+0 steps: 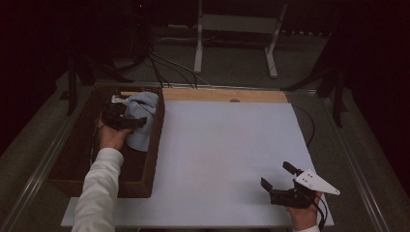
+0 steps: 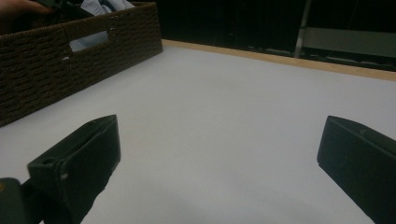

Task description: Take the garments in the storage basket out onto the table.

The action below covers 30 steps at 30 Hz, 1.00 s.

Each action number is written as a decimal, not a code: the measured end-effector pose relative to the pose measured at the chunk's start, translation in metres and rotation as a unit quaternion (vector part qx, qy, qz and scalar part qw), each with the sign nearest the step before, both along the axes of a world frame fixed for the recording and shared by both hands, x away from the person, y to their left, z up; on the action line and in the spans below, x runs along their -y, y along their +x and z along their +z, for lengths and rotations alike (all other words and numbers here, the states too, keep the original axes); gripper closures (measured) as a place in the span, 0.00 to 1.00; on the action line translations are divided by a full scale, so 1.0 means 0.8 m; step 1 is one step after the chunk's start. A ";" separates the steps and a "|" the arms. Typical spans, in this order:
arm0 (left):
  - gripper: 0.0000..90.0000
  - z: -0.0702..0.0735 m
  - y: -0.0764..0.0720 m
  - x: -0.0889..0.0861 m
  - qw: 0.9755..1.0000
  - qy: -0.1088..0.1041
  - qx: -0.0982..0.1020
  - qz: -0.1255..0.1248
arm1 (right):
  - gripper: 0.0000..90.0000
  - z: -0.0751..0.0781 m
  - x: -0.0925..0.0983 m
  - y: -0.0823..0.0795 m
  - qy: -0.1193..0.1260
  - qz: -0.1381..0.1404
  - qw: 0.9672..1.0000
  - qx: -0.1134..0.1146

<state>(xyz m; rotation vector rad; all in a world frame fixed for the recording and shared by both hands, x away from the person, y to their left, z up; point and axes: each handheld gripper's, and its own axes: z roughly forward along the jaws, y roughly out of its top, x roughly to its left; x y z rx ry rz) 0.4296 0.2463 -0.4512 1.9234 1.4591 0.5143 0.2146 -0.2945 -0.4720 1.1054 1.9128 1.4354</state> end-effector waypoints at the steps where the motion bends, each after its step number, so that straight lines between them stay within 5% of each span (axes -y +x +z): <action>1: 0.00 -0.001 0.001 0.000 1.000 0.002 -0.009 0.001 | 0.00 0.000 0.000 0.000 0.000 0.000 1.000 0.000; 10: 0.06 -0.005 0.006 -0.003 0.999 -0.007 -0.043 0.008 | 0.00 0.000 0.000 0.000 -0.001 0.000 1.000 -0.001; 13: 0.29 -0.004 0.006 -0.005 0.999 -0.010 -0.050 0.008 | 0.00 0.000 0.000 0.000 -0.001 0.000 1.000 -0.001; 14: 0.29 -0.002 0.005 -0.005 0.999 -0.011 -0.053 0.002 | 0.00 0.000 0.000 0.000 -0.002 0.001 1.000 -0.001; 15: 0.52 -0.002 0.004 -0.005 0.998 -0.007 -0.056 -0.005 | 0.00 0.000 0.000 0.000 -0.002 0.001 1.000 -0.001; 16: 0.62 -0.001 0.004 -0.004 0.998 -0.004 -0.061 -0.004 | 0.00 0.000 0.000 0.000 -0.001 0.000 1.000 -0.001; 19: 0.80 0.001 0.002 -0.006 0.998 0.003 -0.066 0.002 | 0.00 0.000 0.000 0.000 -0.001 -0.001 1.000 -0.001; 30: 0.85 0.012 -0.005 -0.008 0.999 0.014 -0.050 0.018 | 0.00 0.001 0.002 -0.001 0.000 -0.003 1.000 0.001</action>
